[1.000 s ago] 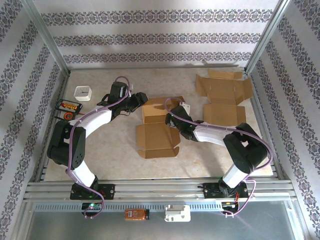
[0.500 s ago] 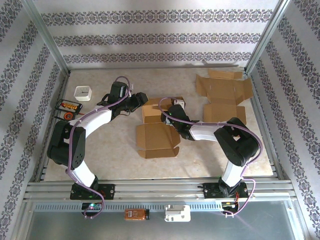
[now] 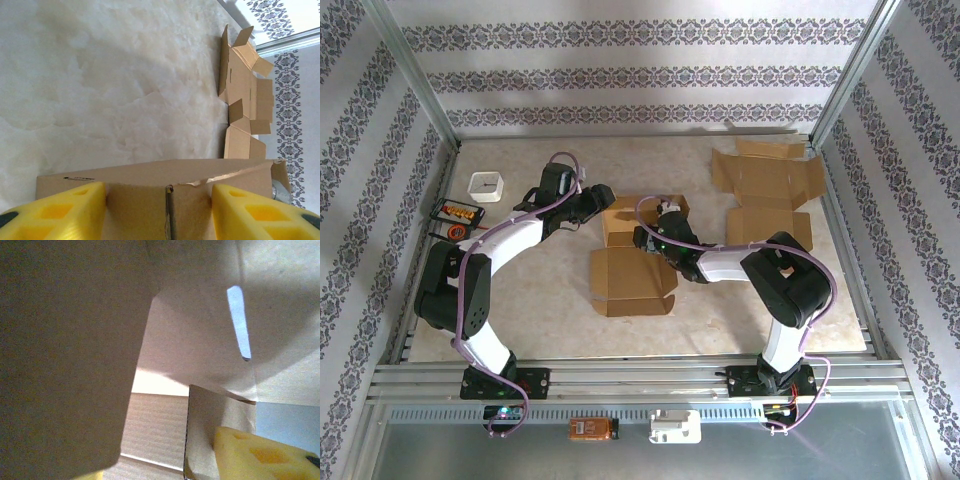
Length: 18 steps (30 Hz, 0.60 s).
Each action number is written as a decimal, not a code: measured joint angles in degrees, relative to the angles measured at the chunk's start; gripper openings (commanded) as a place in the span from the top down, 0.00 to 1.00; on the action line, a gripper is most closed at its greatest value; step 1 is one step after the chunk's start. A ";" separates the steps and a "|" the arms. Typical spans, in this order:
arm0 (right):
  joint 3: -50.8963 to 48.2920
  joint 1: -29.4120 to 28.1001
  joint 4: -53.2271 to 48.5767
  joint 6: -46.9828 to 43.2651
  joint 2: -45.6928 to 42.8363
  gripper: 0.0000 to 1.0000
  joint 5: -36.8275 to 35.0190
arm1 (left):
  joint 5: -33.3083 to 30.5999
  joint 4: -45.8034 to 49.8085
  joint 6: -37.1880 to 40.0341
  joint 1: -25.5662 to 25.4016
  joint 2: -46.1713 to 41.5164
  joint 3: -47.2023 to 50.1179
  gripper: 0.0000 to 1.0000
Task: Fold the paper box
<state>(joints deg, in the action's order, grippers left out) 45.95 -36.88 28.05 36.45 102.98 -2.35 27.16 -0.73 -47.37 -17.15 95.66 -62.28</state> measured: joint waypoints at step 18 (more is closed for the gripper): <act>-15.37 0.26 -7.28 -11.43 -26.99 0.08 -12.44 | -0.09 0.02 0.42 -0.04 -0.07 0.00 0.38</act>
<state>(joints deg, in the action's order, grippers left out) 30.59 -36.62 20.78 25.02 75.99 -14.79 27.07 -0.71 -46.96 -17.19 95.59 -62.28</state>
